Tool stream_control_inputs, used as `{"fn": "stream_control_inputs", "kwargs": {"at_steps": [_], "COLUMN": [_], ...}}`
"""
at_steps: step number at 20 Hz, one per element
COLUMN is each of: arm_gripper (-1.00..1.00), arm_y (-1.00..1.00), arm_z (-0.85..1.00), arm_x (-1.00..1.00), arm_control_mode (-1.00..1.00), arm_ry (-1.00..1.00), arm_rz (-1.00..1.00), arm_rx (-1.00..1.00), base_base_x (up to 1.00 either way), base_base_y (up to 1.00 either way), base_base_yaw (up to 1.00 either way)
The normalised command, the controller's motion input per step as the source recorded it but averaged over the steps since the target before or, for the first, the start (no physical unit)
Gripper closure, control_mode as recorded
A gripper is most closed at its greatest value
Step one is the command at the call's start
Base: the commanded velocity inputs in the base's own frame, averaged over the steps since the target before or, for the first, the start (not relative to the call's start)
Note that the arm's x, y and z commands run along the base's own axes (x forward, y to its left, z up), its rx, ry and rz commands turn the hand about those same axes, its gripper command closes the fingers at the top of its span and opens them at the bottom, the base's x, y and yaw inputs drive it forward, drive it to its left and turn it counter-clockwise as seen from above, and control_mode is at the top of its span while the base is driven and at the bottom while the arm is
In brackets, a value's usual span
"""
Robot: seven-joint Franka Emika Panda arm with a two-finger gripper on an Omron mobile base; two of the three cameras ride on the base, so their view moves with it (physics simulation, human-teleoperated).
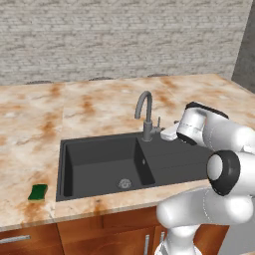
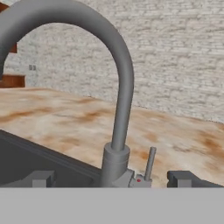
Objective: Soak the sponge with water for a few seconds and then drop it inside the sink.
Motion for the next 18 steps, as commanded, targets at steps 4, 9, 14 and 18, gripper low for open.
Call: {"fn": "stream_control_inputs", "kwargs": {"at_steps": [4,9,14,18], "arm_gripper": [-1.00,-1.00,-1.00,-1.00], "arm_y": [-0.12,-0.27,-0.20,-0.04], "arm_z": [-0.12,0.00,0.10,0.08], "arm_x": [0.00,0.00,0.01,0.07], "arm_control_mode": [-1.00,-1.00,-1.00,-1.00], "arm_ry": [0.00,0.00,0.00,0.00], "arm_rz": [-0.02,0.00,0.00,0.02], "arm_rx": [0.00,0.00,0.00,0.01], "base_base_x": [0.00,0.00,0.00,0.00], "base_base_y": [0.00,0.00,0.00,0.00], "base_base_yaw": [0.00,0.00,0.00,0.00]}}
